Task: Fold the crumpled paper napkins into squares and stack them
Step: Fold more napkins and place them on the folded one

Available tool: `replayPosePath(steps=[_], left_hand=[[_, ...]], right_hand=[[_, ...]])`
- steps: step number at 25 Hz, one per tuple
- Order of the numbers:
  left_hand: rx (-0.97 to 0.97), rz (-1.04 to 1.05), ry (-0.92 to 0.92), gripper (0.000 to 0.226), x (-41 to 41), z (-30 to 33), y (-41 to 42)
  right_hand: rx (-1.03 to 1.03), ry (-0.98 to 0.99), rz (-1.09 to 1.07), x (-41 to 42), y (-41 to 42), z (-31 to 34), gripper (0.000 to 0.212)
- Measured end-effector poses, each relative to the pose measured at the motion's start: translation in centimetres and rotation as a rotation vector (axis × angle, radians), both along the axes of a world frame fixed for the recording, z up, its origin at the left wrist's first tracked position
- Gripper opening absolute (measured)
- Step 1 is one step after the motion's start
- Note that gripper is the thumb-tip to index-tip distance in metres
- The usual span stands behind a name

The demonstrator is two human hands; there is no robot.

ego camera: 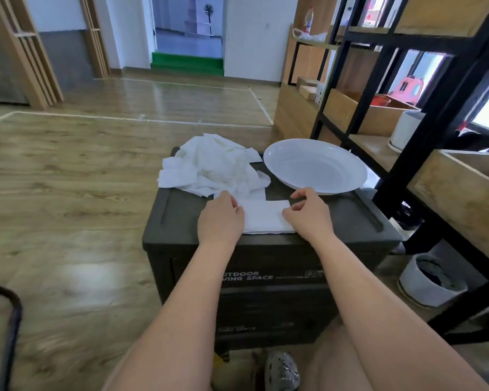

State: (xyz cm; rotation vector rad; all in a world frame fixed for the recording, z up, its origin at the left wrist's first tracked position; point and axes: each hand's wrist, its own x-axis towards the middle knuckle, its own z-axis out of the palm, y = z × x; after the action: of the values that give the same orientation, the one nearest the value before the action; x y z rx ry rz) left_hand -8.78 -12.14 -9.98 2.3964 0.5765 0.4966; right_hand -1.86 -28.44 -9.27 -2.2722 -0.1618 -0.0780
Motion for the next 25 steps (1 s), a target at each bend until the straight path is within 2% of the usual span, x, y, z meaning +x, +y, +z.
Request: replayPosePath(steps=[4,9,13,15,18,20,23,25], left_hand=[[-0.006,0.042,-0.036,0.012,-0.1,-0.1,-0.1],[-0.213,0.065,-0.048,0.006,-0.2,0.9,0.5],[-0.067,0.104,-0.118,0.009,0.7,3.1,1.9],[0.036,0.137,-0.121,0.026,2.0,4.3,2.3],[0.163,0.161,0.025,0.056,4.3,5.6,1.5],[0.22,0.175,0.114,0.062,5.4,5.9,0.8],[0.206,0.199,0.163,0.032,6.0,6.3,1.3],[0.177,0.193,0.097,0.016,6.3,6.8,1.9]], right_hand=[[-0.028,-0.027,0.024,-0.2,-0.2,0.1,0.027],[0.01,-0.043,0.004,-0.7,-0.4,0.6,0.019],[0.057,-0.042,0.014,-0.6,-0.5,0.8,0.018],[0.068,-0.046,0.017,-0.6,-0.5,0.7,0.017],[0.112,-0.024,-0.006,-0.5,-0.7,0.5,0.016],[0.148,-0.001,-0.017,-0.5,-0.8,0.6,0.015],[0.183,-0.002,-0.017,-0.6,-0.8,0.8,0.014],[0.204,-0.013,-0.019,-0.5,-0.7,0.6,0.014]])
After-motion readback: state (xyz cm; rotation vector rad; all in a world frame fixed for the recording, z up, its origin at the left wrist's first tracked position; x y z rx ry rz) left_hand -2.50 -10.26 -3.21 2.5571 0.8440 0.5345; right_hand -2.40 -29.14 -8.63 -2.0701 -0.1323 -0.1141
